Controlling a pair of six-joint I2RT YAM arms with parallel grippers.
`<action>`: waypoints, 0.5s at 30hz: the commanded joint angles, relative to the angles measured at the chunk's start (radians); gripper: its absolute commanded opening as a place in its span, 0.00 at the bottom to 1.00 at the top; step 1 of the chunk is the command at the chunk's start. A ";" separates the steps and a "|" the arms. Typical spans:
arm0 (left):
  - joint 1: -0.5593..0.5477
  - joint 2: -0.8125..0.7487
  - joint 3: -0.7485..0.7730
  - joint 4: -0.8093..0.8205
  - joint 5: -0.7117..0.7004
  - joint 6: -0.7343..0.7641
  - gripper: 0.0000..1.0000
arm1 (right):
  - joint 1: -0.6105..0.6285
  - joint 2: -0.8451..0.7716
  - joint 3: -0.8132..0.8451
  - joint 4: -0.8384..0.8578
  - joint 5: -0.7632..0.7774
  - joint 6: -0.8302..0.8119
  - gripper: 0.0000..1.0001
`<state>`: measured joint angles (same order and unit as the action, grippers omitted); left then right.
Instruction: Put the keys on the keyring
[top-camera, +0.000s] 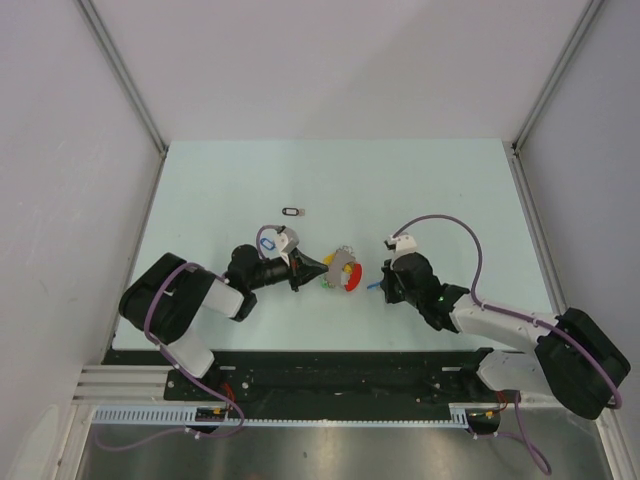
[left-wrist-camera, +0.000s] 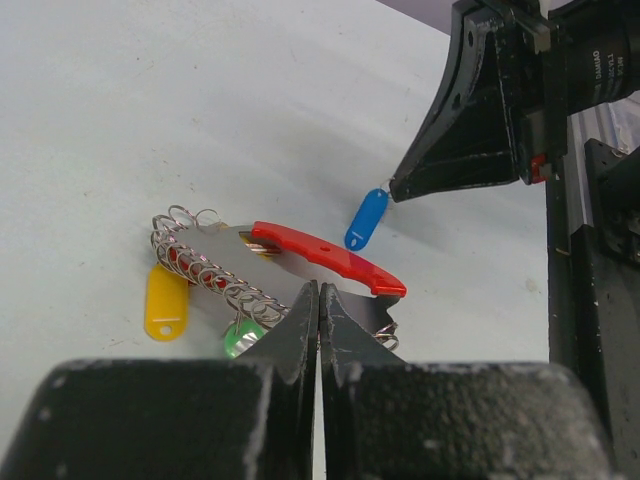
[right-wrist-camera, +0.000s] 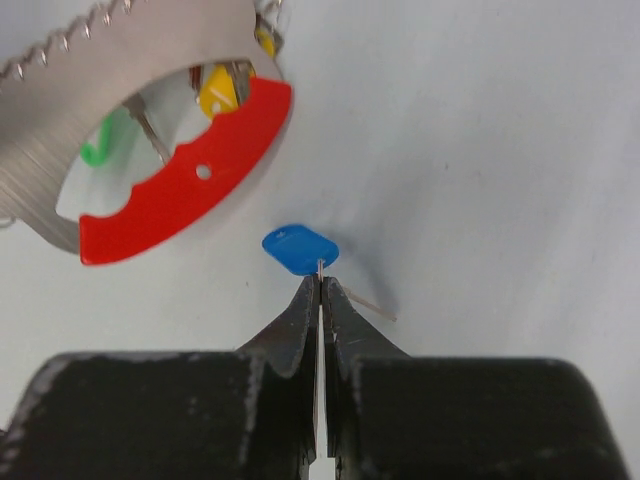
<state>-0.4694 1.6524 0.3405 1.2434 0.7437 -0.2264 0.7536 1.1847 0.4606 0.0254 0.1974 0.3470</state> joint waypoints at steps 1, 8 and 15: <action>0.005 -0.036 -0.008 0.034 0.008 0.018 0.00 | -0.020 0.012 -0.029 0.218 0.031 -0.068 0.00; 0.005 -0.043 -0.011 0.037 0.006 0.019 0.00 | -0.022 -0.103 -0.042 0.139 0.011 -0.051 0.00; 0.005 -0.029 -0.011 0.060 0.008 0.010 0.00 | 0.023 -0.315 -0.040 -0.117 -0.077 0.009 0.00</action>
<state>-0.4686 1.6470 0.3359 1.2476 0.7437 -0.2268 0.7536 0.9512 0.4156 0.0425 0.1810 0.3145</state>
